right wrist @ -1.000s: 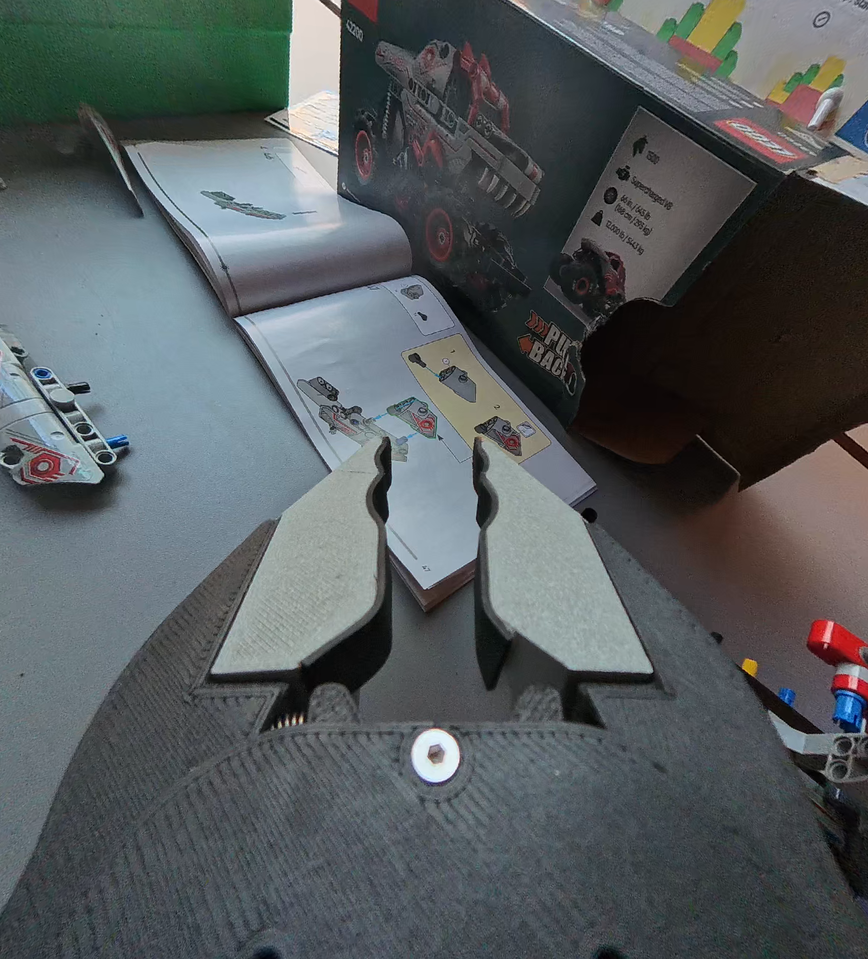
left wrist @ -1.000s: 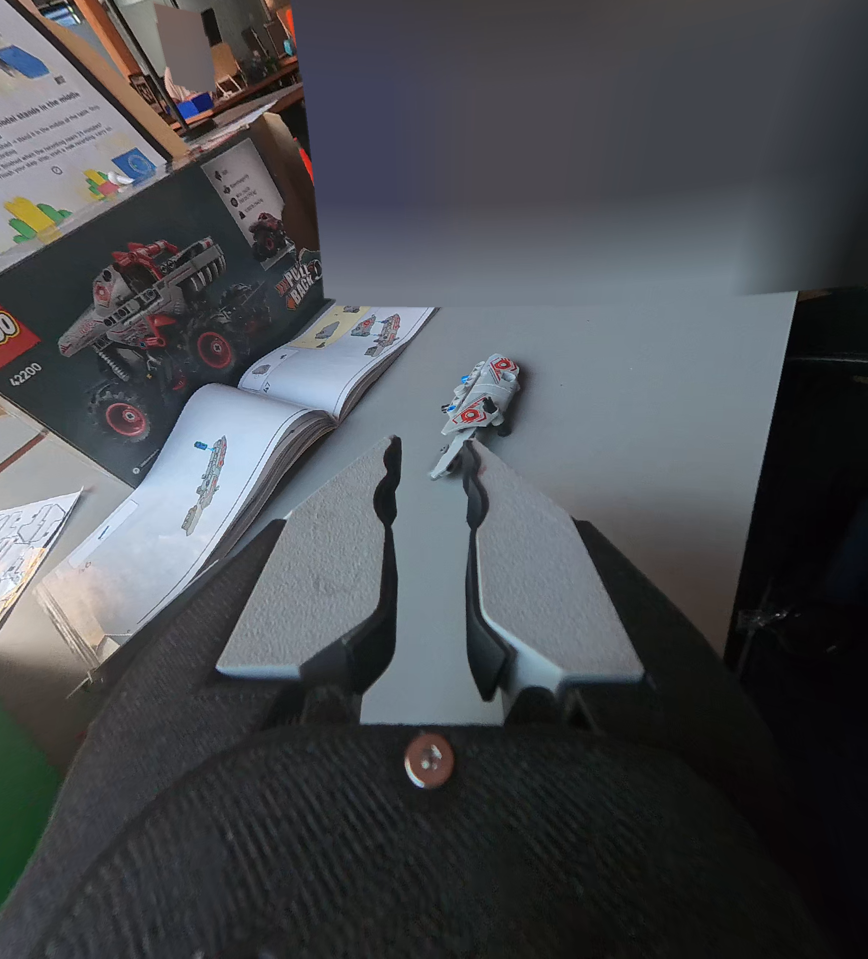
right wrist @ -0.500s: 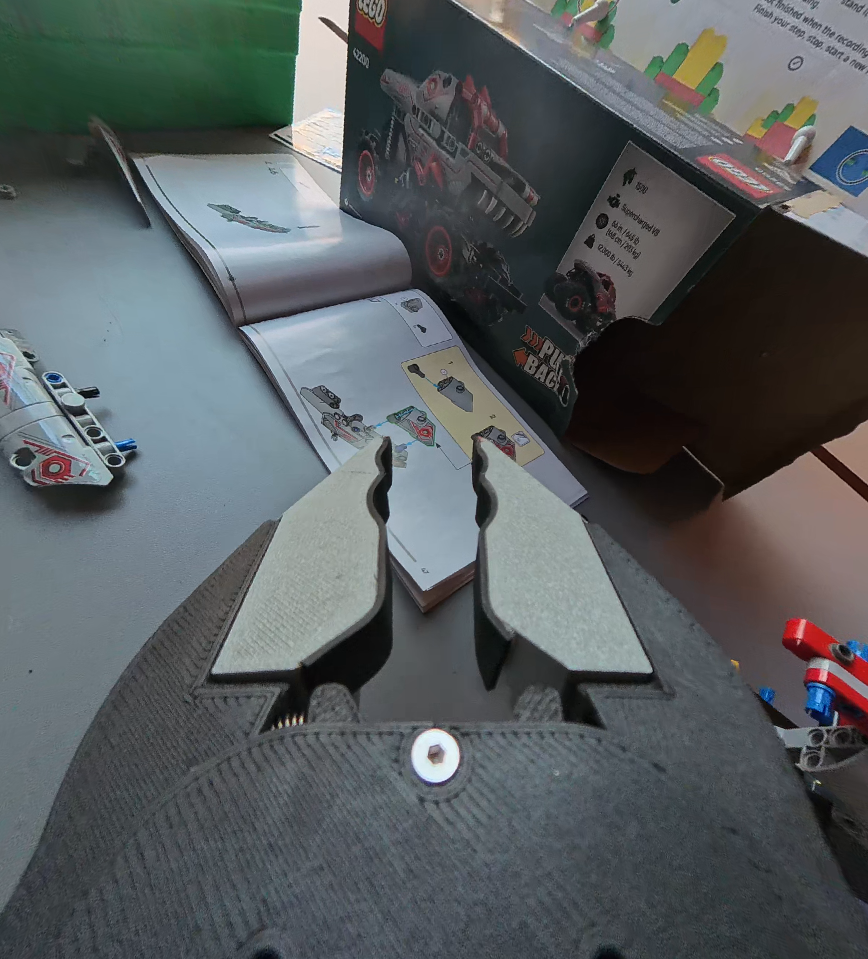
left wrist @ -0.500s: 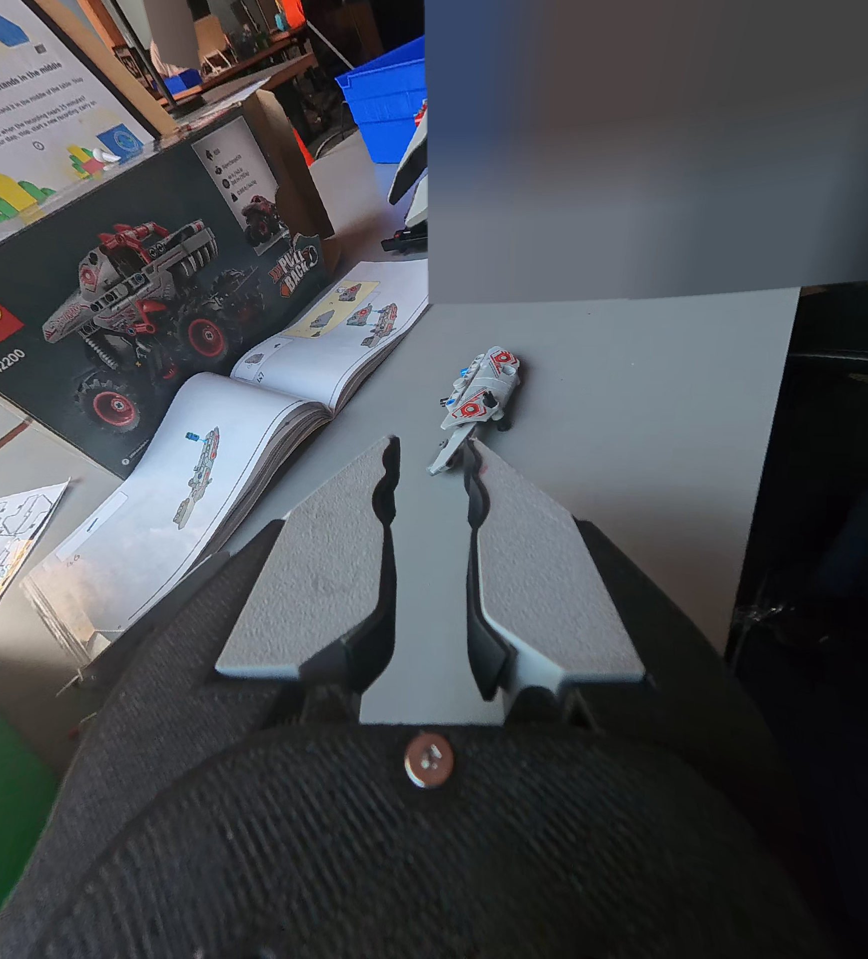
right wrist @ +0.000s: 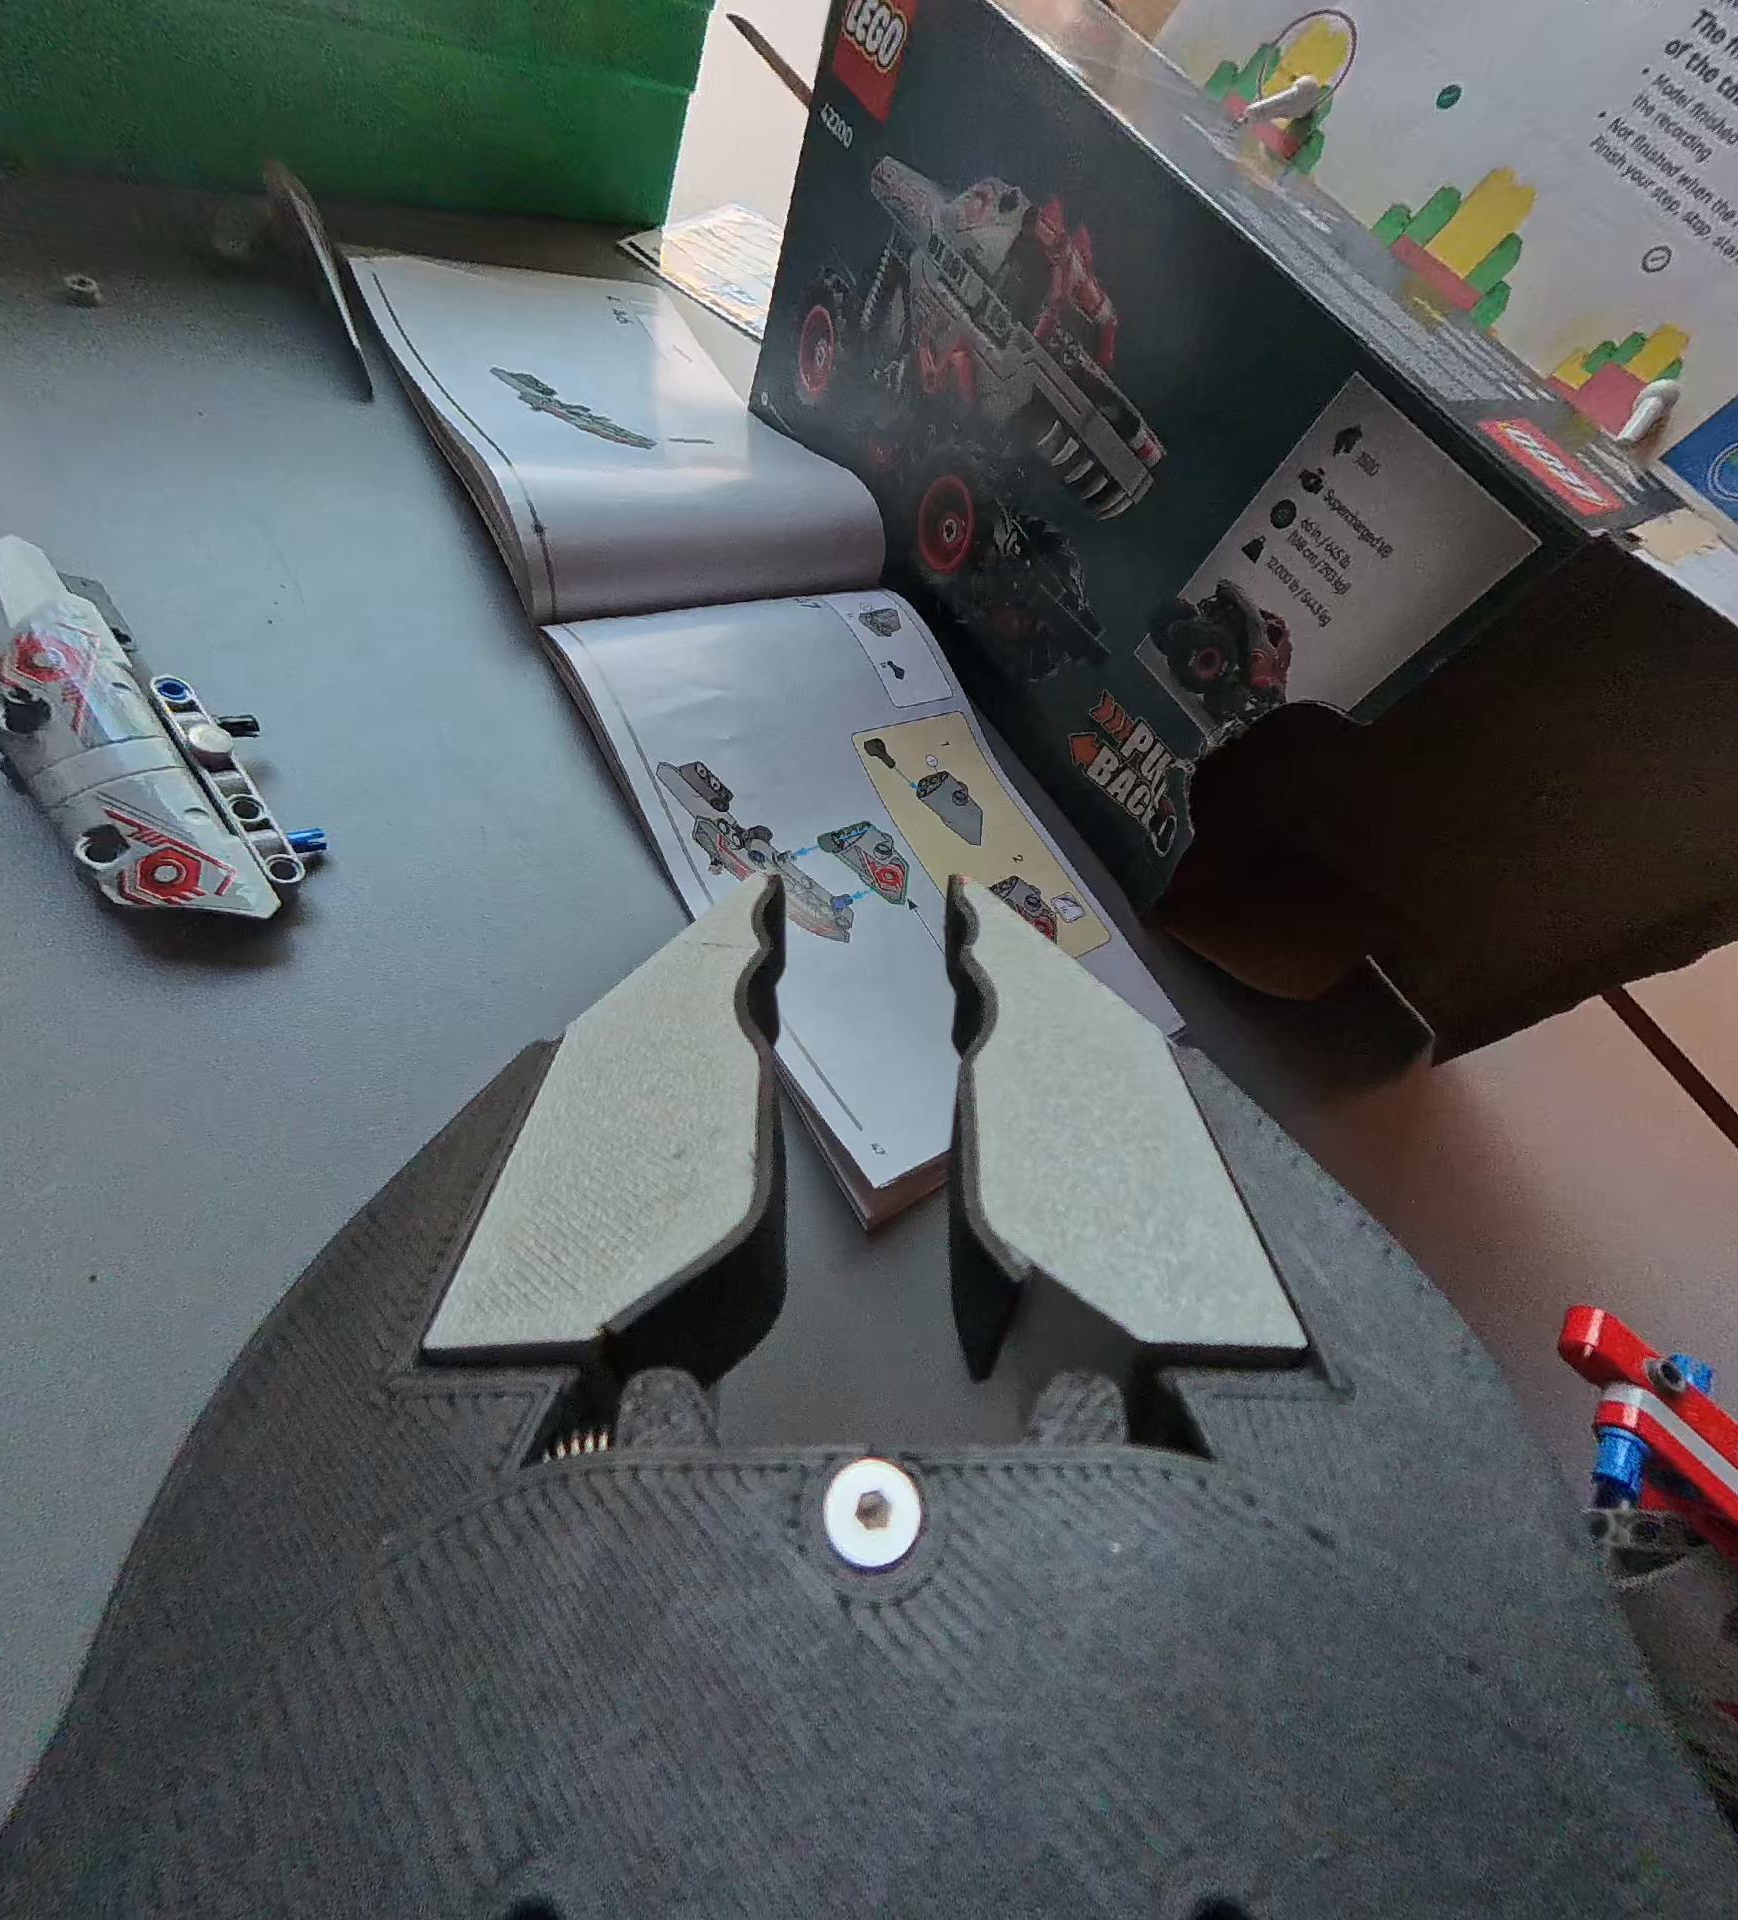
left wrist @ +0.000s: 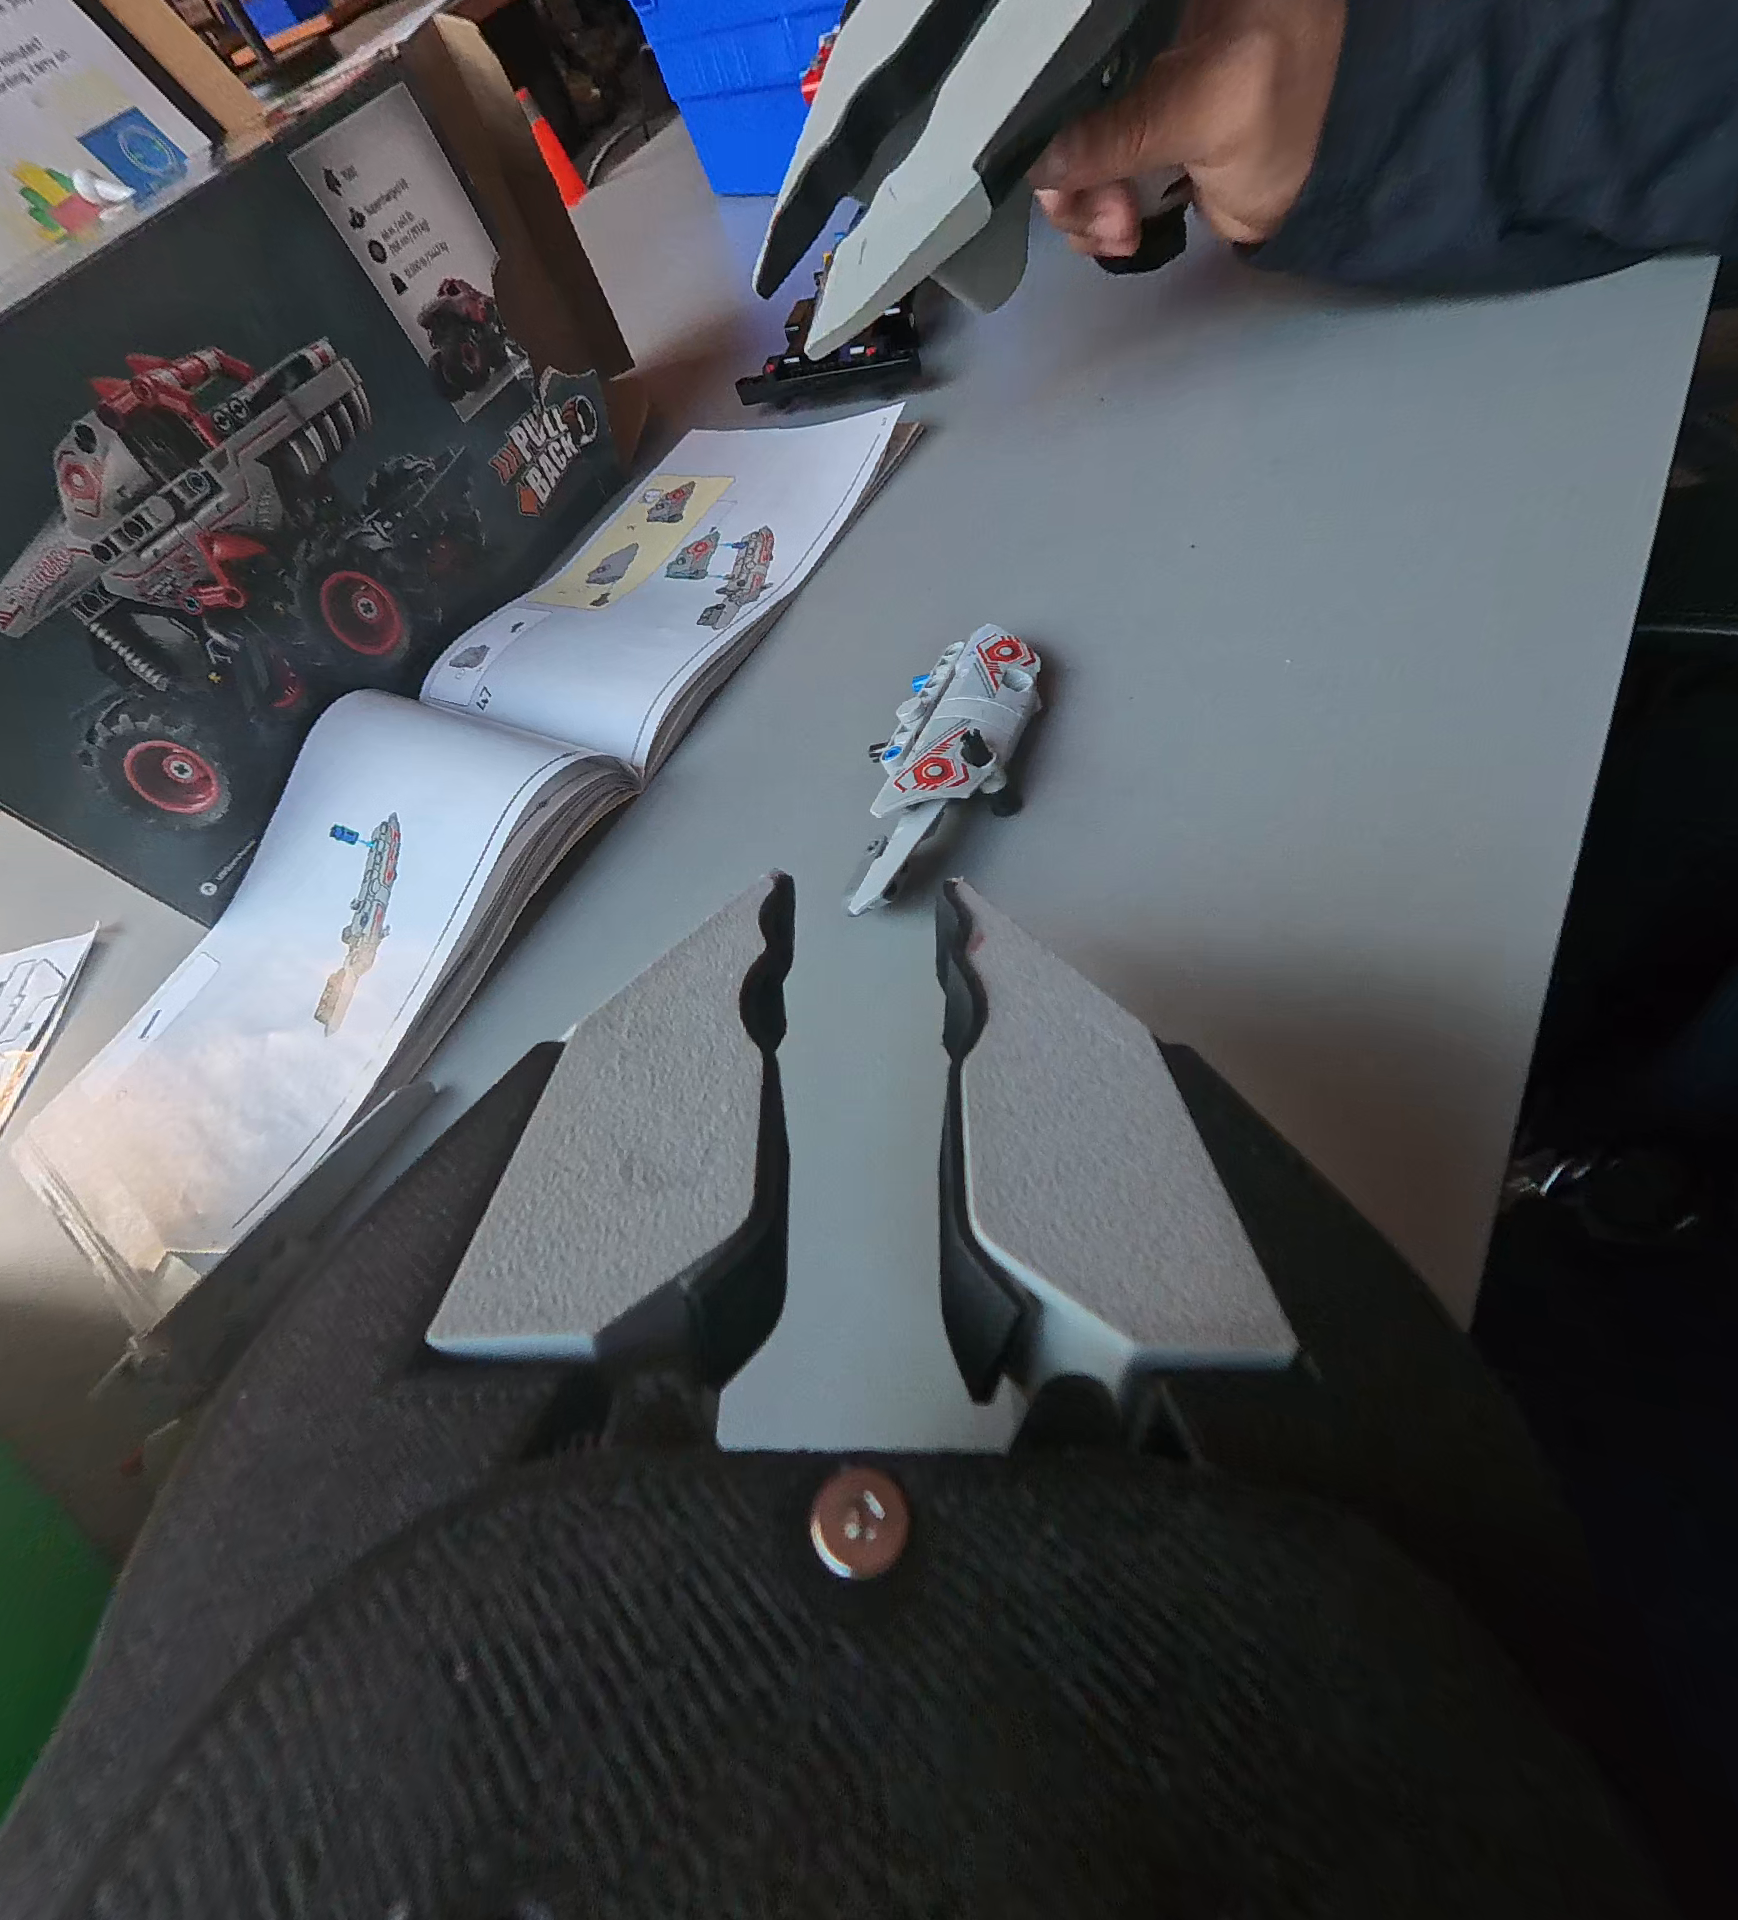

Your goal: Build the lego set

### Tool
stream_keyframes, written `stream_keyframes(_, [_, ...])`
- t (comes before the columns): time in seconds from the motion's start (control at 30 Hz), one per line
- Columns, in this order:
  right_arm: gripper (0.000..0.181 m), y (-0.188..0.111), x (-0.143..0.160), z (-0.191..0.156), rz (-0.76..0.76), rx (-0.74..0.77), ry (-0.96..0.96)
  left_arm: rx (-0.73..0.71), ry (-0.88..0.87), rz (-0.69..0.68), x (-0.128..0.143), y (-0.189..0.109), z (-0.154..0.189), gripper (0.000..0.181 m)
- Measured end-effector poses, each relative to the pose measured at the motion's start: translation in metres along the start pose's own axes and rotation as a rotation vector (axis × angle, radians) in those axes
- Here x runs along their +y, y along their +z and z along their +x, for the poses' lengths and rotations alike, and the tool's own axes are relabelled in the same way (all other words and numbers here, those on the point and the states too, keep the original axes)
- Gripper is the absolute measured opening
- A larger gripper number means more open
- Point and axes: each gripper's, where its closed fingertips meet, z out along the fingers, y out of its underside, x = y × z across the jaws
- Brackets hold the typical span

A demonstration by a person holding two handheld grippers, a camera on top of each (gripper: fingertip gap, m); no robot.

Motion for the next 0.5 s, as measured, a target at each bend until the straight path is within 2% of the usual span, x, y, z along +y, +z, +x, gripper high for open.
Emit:
stream_keyframes(0.27, [0.027,0.0,0.0,-0.001,-0.009,0.033,-0.061,-0.056,0.062,0.046,-0.006,-0.006,0.0,0.023])
stream_keyframes(0.5, [0.029,0.007,0.01,-0.004,-0.043,0.013,-0.041,-0.075,0.025,0.139,-0.01,-0.032,-0.005,0.019])
